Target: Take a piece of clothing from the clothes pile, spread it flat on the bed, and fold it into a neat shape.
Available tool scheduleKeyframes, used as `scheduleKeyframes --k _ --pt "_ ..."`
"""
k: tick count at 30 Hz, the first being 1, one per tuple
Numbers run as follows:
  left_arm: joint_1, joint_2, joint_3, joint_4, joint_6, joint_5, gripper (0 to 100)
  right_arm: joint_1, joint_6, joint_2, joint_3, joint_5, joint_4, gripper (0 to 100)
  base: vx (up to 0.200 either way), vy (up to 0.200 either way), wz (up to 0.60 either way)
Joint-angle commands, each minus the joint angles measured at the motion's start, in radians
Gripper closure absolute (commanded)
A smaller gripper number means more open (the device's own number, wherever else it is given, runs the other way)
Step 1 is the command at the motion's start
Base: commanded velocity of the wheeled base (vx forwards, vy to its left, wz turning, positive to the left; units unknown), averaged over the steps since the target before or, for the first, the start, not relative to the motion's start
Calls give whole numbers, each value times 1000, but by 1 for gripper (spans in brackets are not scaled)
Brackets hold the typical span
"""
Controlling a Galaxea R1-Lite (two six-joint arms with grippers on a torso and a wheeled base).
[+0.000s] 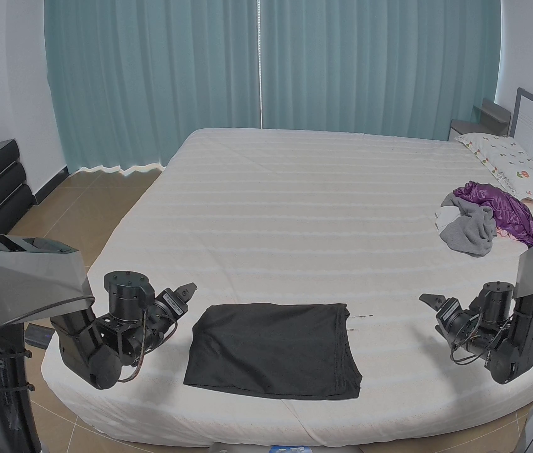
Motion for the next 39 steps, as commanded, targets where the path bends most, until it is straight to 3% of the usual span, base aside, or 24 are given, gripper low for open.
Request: scheduleKeyframes --k 1,3,7,8,11,14,16,20,23,28,29,30,33,35,36,39 --pt "20 -122 142 -164 149 27 0 -29 -77 -273 116 -21 -13 0 0 0 0" --pt "21 -213 188 -238 204 40 0 -38 -120 -431 151 -20 -13 0 0 0 0" --pt "32 -345 217 -250 238 42 0 -37 -200 -595 185 -18 -13 0 0 0 0" --pt "43 -438 234 -250 282 42 0 -29 -283 -698 212 -18 -12 0 0 0 0" --pt "58 -578 256 -248 362 42 0 -21 -408 -840 246 -6 -1 0 0 0 0" --pt "60 -682 282 -242 432 45 0 -17 -500 -943 263 5 7 0 0 0 0" --pt "58 -792 323 -241 546 85 0 9 -546 -1066 263 -4 63 0 0 0 0" --pt "58 -877 363 -242 696 149 0 8 -571 -1232 263 6 261 0 0 0 0" --pt "57 -964 426 -242 799 191 0 12 -649 -1417 263 17 501 0 0 0 0" --pt "57 -1124 532 -230 885 278 0 17 -766 -1868 252 80 1045 0 0 0 0" --pt "57 -1127 533 -228 888 281 0 17 -769 -1880 251 80 1062 0 0 0 0" --pt "57 -1179 550 -205 919 307 0 17 -818 -2023 222 85 1252 0 0 0 0" --pt "57 -1297 549 -139 969 340 0 45 -893 -2204 151 86 1516 0 0 0 0" --pt "57 -1309 547 -130 976 343 0 49 -902 -2213 143 81 1536 0 0 0 0" --pt "74 -1440 527 -8 1000 358 0 57 -939 -2201 90 42 1576 0 0 0 0" --pt "123 -1605 493 178 1003 356 0 57 -945 -2204 60 5 1561 0 0 0 0"
